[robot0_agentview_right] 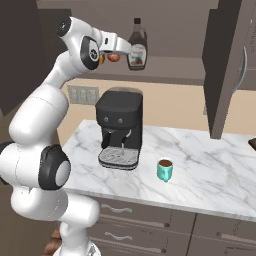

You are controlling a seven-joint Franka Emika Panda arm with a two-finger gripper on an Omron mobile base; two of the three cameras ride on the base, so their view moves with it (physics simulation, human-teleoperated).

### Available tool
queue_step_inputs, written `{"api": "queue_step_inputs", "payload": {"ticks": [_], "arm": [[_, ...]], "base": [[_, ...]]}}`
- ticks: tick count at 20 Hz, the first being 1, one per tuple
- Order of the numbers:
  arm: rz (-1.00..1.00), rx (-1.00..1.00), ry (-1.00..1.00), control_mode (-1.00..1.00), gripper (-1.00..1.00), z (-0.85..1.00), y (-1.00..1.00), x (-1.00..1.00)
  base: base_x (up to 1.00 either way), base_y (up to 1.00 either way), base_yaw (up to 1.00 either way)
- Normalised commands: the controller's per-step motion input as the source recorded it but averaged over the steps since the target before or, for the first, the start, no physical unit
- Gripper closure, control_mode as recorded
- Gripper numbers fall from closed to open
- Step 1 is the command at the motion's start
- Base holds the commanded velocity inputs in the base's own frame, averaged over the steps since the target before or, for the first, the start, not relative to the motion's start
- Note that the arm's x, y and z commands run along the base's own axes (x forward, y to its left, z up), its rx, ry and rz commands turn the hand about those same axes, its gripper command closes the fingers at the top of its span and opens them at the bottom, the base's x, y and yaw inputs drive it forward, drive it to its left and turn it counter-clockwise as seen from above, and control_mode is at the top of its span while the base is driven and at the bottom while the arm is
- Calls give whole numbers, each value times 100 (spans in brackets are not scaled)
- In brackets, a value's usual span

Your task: Pick the syrup bottle and honey bottle from the cabinet and place them next to the mug.

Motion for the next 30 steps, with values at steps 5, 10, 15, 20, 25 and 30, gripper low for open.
{"api": "queue_step_inputs", "payload": {"ticks": [5,10,15,20,25,30], "arm": [[0,5,4,-100,-100,-1,-3,1],[0,3,5,-100,-100,-12,-15,0],[0,1,0,-100,-100,-10,-3,0],[0,0,0,-100,-100,-3,0,8],[0,0,0,-100,-100,-6,0,17],[0,0,0,-100,-100,-1,0,16]], "base": [[0,0,0],[0,0,0],[0,0,0],[0,0,0],[0,0,0],[0,0,0]]}}
